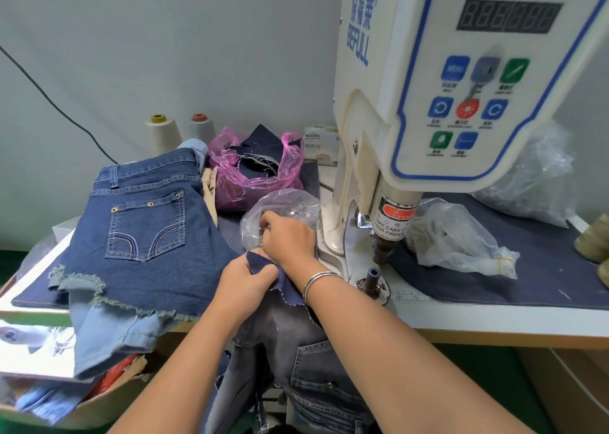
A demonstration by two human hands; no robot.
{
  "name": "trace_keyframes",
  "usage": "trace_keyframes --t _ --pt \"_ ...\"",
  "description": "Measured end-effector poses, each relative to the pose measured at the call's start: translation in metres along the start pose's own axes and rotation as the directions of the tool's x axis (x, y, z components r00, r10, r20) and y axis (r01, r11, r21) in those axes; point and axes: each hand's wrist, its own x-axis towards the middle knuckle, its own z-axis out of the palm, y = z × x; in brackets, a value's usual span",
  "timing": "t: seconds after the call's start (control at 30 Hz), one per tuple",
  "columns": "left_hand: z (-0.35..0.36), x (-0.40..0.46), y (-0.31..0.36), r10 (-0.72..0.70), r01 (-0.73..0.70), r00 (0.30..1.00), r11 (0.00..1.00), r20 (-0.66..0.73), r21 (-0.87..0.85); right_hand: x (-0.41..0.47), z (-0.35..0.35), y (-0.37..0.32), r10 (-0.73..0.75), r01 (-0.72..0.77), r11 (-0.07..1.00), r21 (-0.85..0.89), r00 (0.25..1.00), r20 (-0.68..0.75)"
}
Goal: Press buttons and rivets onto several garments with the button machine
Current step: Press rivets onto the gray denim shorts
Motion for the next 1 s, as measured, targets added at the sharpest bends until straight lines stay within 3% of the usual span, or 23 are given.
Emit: trace_keyframes --t 0.23,0.57,0.8,0.9,1.0 --pt "0.0 0.001 -0.002 0.005 -0.005 1.0 1.0 -0.021 0.005 0.001 0.001 0.001 -0.016 0.016 1.0 -0.007 1.0 -0.004" --pt "0.001 0.001 -0.004 0.038 -0.036 0.997 0.999 -0.061 0.025 0.028 -0.005 -0.008 0.112 -0.099 0.992 -0.08 0.977 0.184" --pt "0.001 0.002 -0.004 0.042 -0.039 0.998 0.998 -0.051 0.045 0.03 -0.005 -0.012 0.122 -0.104 0.989 -0.106 0.976 0.18" --pt "0.001 0.002 -0.005 0.045 -0.041 0.997 0.997 -0.063 0.064 0.024 -0.008 -0.013 0.145 -0.139 0.989 -0.049 0.976 0.162" --pt "0.0 0.002 -0.005 0.053 -0.049 0.997 0.997 -0.061 0.059 0.005 -0.027 -0.018 0.147 -0.164 0.974 0.157 0.983 0.114"
